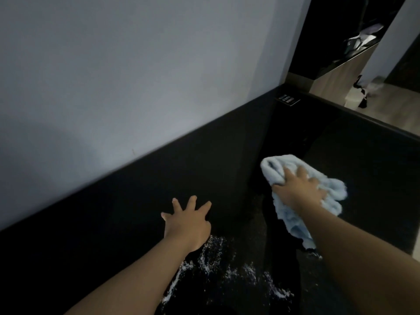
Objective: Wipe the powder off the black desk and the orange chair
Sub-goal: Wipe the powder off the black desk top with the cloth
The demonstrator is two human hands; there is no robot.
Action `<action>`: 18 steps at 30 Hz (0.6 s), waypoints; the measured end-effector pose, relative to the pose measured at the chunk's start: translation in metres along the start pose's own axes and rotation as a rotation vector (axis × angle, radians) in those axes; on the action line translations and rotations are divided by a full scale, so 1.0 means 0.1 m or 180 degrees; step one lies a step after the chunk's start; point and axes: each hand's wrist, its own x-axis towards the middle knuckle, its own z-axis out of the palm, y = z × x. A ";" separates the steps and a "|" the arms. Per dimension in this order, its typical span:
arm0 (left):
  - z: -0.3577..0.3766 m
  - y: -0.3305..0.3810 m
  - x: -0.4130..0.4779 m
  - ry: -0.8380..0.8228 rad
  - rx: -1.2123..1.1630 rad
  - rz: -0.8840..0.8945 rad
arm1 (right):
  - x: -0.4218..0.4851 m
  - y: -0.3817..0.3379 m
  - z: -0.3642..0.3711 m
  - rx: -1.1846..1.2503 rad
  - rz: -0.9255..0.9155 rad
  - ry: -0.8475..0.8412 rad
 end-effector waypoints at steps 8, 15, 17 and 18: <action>0.02 -0.04 -0.11 0.0121 -0.0251 0.0113 | -0.96 -0.39 0.31 0.1620 -0.2167 -0.0194; 0.11 -0.02 -0.47 -0.0232 -0.0366 0.0281 | -1.00 0.07 -0.34 0.2371 -0.1559 0.0418; 0.11 0.02 -0.53 -0.0303 -0.0370 0.0265 | -0.94 0.32 -0.52 0.2103 -0.1340 0.0689; 0.12 0.04 -0.55 -0.0290 -0.0326 0.0279 | -0.91 0.46 -0.57 0.1942 -0.1213 0.0767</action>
